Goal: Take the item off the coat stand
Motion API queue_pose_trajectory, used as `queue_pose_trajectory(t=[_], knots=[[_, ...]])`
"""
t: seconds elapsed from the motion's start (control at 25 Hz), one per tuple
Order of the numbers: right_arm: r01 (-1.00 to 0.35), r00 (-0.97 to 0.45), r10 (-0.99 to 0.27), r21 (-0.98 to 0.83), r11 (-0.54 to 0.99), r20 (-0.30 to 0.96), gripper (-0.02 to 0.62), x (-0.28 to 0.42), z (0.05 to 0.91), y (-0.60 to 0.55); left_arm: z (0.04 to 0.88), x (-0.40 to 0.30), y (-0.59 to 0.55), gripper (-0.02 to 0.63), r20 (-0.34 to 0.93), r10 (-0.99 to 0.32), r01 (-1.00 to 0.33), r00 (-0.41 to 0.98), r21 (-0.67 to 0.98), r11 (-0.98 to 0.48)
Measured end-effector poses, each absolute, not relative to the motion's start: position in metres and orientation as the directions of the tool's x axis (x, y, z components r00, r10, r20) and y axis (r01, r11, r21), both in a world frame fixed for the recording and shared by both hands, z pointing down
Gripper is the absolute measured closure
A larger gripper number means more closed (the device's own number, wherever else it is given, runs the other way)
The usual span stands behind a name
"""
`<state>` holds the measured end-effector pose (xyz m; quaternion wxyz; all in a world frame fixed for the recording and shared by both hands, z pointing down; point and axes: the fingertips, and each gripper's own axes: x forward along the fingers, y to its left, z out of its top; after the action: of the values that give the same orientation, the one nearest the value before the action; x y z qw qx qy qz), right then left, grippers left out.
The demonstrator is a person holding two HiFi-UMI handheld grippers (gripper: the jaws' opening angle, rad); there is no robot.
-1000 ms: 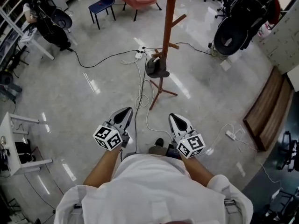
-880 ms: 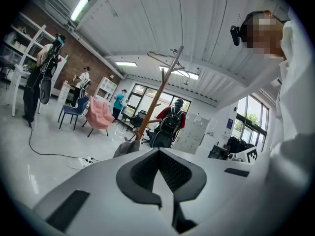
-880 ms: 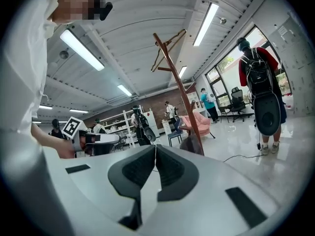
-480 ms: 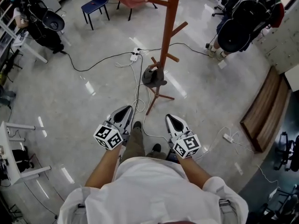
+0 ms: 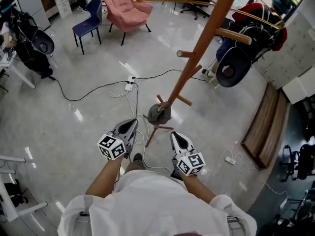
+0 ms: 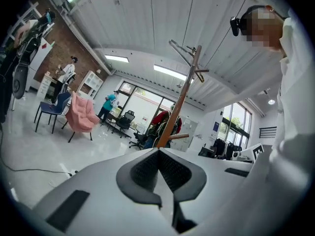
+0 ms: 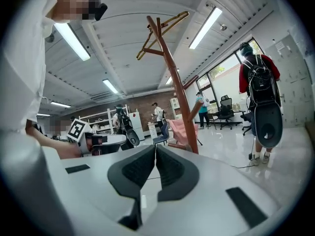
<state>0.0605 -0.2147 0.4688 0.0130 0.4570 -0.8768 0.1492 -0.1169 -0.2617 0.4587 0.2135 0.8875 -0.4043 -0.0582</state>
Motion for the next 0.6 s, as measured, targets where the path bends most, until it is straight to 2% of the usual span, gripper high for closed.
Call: queue_pose_trajectory(t=[0.2,0.48,0.6], knots=[[-0.866,-0.495,-0.853,-0.169,0.47,0.166,0.569,0.047,0.471,-0.254,0.47,-0.128,-0.313,0.594,0.058,-0.677,-0.636,0.734,0.408,-0.655],[-0.912,-0.409,-0.873,-0.149,0.382,0.265,0.568,0.048,0.507,-0.265,0.511,-0.105,-0.342,0.594,0.082,-0.553,-0.533,0.829,0.416,-0.737],[-0.917,-0.398,-0.864,-0.152,0.368,0.31,0.523,0.054,0.522,-0.27,0.523,-0.093,-0.354,0.594,0.095,-0.511,-0.503,0.854,0.4,-0.766]])
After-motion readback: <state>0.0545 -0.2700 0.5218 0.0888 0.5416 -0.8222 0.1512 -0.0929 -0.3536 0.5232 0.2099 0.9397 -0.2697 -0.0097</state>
